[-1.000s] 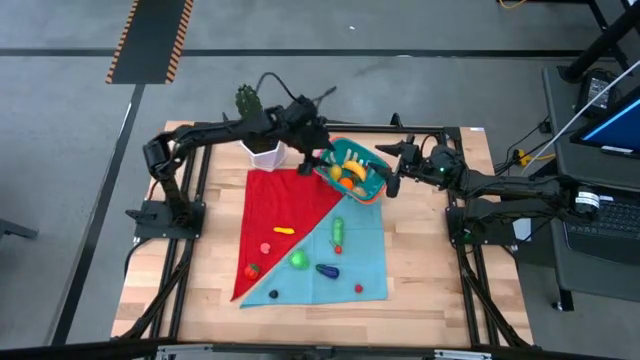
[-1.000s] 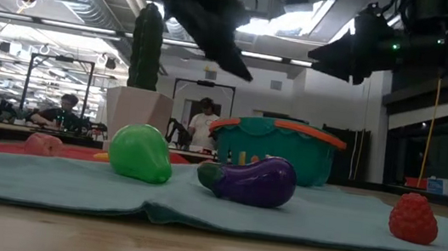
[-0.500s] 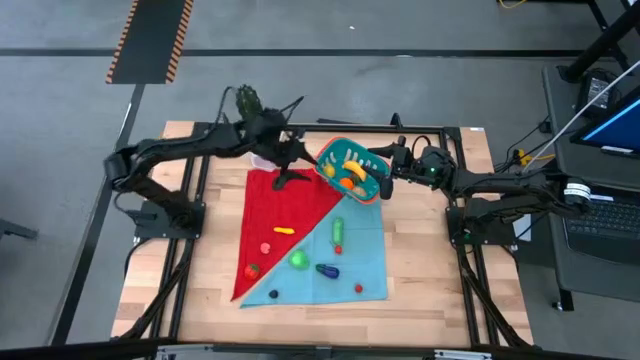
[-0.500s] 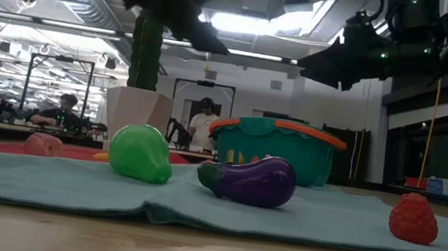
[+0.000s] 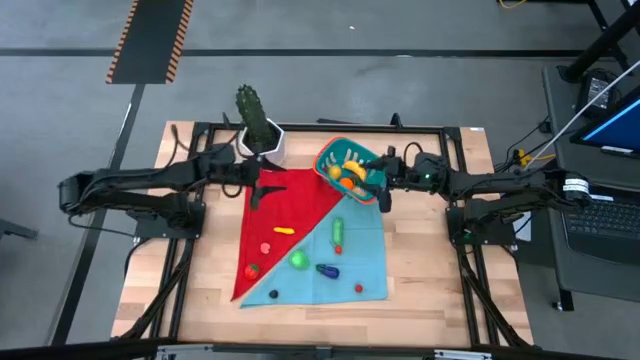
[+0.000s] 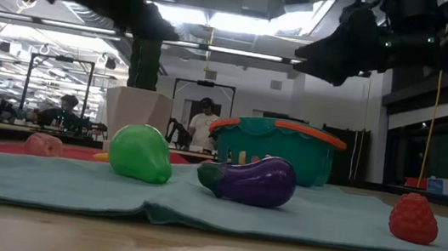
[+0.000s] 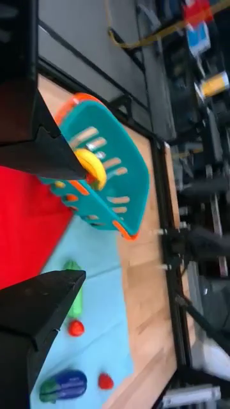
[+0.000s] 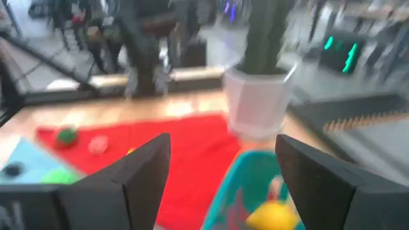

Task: Pick and placing Produce into tupperware
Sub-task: Put the green pea into the blue basket

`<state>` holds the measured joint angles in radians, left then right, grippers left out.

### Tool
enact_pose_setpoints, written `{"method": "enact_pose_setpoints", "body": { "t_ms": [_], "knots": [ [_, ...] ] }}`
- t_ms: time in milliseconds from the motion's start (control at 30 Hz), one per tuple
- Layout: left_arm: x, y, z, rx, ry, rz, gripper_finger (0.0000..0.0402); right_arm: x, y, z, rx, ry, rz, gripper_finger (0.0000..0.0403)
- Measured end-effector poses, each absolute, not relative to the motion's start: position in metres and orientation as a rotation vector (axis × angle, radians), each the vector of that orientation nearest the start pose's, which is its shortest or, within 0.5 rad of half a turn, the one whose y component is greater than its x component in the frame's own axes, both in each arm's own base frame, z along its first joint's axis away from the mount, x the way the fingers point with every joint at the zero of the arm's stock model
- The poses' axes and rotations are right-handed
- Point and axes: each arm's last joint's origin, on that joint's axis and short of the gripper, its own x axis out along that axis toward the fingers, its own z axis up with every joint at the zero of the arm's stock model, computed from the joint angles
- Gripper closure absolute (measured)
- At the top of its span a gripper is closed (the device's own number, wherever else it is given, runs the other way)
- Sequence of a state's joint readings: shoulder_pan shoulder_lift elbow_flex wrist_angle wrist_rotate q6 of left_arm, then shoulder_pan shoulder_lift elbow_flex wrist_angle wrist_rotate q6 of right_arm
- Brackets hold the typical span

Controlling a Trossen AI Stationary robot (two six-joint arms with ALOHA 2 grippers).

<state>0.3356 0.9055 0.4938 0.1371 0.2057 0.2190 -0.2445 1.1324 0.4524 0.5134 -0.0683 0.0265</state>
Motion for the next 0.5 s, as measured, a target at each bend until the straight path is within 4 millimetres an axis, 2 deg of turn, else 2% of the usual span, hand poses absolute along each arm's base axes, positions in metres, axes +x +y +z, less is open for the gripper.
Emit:
{"method": "enact_pose_setpoints", "body": {
  "t_ms": [233,500],
  "knots": [
    [0.168,0.047,0.229,0.126,0.237,0.114,0.0171,0.237,-0.028,0.232,0.147,0.403,-0.236,0.012],
    [0.156,0.04,0.221,0.104,0.212,0.098,0.0171,0.243,0.004,0.261,0.218,0.415,-0.255,0.012]
  ]
}}
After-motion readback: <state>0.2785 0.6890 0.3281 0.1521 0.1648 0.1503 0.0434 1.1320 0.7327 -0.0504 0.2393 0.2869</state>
